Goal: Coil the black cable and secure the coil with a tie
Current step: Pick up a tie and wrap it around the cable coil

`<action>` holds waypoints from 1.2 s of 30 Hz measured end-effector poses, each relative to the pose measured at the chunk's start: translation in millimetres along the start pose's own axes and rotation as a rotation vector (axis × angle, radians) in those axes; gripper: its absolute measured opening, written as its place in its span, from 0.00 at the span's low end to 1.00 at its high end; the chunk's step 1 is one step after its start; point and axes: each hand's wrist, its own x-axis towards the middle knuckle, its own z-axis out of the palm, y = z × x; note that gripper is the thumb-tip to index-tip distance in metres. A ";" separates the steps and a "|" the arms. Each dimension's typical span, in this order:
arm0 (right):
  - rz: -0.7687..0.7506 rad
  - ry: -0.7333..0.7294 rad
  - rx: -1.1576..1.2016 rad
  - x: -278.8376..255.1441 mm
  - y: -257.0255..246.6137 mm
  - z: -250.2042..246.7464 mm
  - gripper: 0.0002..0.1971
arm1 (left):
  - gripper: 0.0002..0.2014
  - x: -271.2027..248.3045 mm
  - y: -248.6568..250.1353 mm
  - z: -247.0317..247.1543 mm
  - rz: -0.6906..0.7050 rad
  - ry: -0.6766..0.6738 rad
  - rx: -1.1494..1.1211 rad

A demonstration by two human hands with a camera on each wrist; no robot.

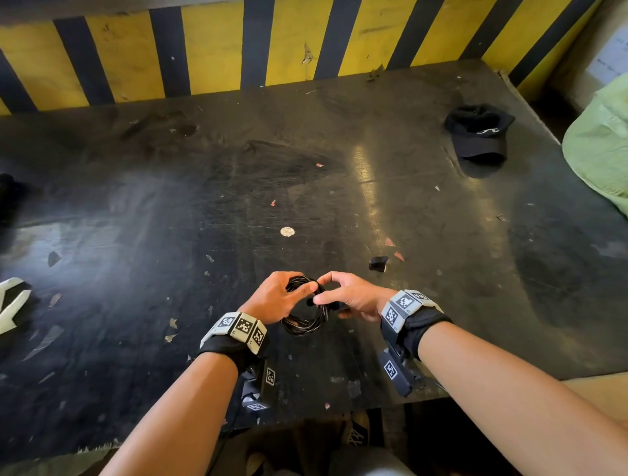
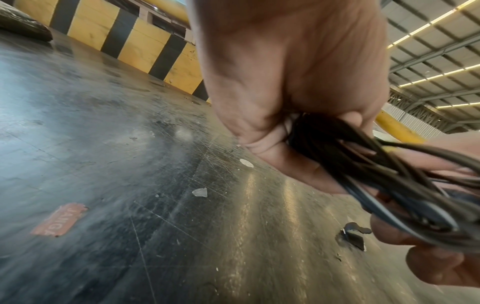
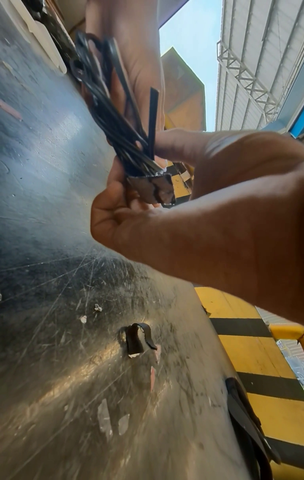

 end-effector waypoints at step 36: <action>0.066 -0.336 0.373 -19.9 7.5 -23.8 0.37 | 0.11 -4.4 -9.6 3.1 0.007 0.016 0.023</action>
